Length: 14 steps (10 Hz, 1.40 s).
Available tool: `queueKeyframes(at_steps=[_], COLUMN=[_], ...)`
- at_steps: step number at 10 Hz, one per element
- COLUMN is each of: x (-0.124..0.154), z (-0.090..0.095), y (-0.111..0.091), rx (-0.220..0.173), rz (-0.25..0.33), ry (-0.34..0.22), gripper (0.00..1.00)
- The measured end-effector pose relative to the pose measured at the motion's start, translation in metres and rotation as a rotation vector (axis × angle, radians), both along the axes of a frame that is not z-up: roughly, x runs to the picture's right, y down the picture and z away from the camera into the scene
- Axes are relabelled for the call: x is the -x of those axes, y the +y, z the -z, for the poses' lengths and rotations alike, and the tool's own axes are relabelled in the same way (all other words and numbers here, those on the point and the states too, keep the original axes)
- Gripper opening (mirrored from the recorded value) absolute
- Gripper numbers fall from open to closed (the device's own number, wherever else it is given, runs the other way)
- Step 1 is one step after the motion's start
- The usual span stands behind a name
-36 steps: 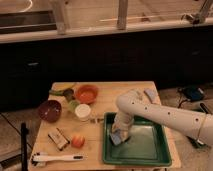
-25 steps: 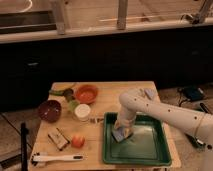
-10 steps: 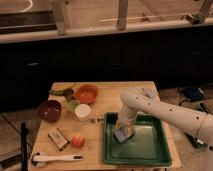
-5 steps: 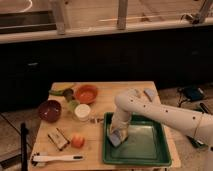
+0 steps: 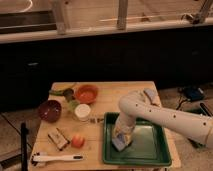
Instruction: Wipe tray with sponge
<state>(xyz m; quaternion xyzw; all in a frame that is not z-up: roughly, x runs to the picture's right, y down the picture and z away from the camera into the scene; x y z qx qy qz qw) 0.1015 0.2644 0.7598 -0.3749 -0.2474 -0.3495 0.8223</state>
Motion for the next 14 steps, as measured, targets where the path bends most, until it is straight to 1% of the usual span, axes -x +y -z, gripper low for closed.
queueKeyframes(at_steps=[3, 5, 7, 8, 11, 13, 14], x=[-0.013, -0.01, -0.001, 0.009, 0.037, 0.038, 0.039], z=[-0.018, -0.025, -0.028, -0.028, -0.025, -0.02, -0.019], y=[-0.011, -0.019, -0.023, -0.024, -0.018, -0.01, -0.01], rx=[0.0, -0.004, -0.007, -0.008, -0.011, -0.005, -0.006], rz=[-0.019, -0.016, -0.005, 0.01, 0.043, 0.057, 0.057], ry=[0.029, 0.023, 0.003, -0.019, -0.075, -0.099, -0.104], gripper=[0.0, 0.0, 0.0, 0.0, 0.0, 0.0, 0.0])
